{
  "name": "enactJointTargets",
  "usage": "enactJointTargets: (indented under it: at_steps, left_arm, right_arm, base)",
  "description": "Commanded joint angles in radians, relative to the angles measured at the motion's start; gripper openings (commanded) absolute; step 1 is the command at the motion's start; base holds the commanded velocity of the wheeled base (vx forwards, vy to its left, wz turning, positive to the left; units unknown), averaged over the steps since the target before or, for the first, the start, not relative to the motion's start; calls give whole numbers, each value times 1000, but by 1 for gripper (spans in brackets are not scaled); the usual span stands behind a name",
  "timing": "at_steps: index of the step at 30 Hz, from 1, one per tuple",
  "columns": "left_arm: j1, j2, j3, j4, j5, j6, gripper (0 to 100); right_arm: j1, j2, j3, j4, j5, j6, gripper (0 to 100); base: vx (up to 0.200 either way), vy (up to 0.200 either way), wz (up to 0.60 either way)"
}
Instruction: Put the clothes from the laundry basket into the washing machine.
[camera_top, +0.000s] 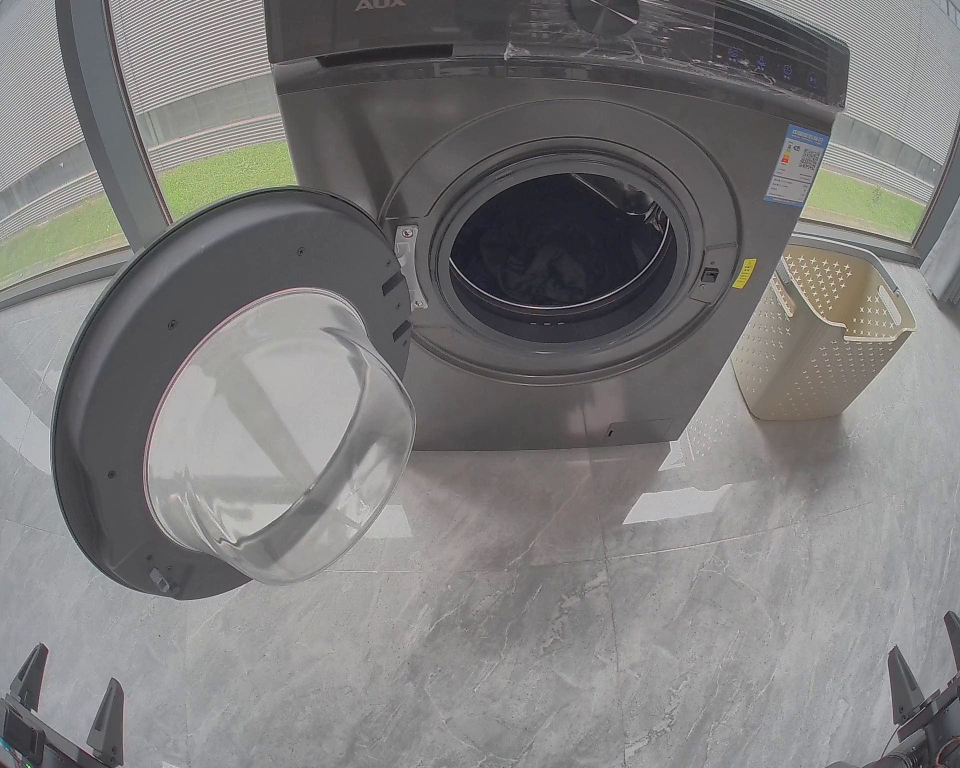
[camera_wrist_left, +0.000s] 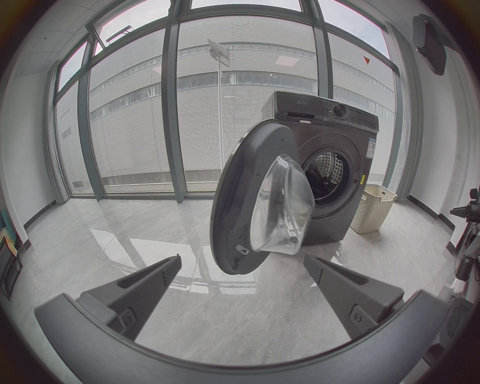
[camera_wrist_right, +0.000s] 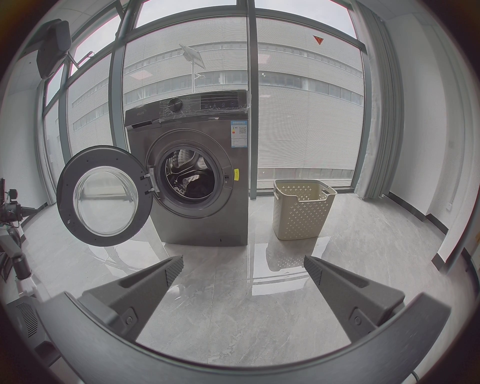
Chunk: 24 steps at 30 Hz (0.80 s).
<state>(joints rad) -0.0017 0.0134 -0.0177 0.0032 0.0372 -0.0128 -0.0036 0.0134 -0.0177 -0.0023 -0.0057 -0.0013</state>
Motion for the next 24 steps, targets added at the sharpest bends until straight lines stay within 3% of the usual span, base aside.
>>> enactJointTargets:
  at_steps: [1,21,24]
  left_arm:
    - [0,-9,18,0,0,0,100]
    - [0,-9,16,1,-2,-4,100]
    - [0,-9,16,1,-2,-4,100]
  right_arm:
    - [1,-13,18,-1,0,0,100]
    - [-3,-13,18,-1,1,0,100]
    - [-3,-13,18,-1,1,-2,100]
  base:
    - [0,0,0]
    - [0,0,0]
    - [0,0,600]
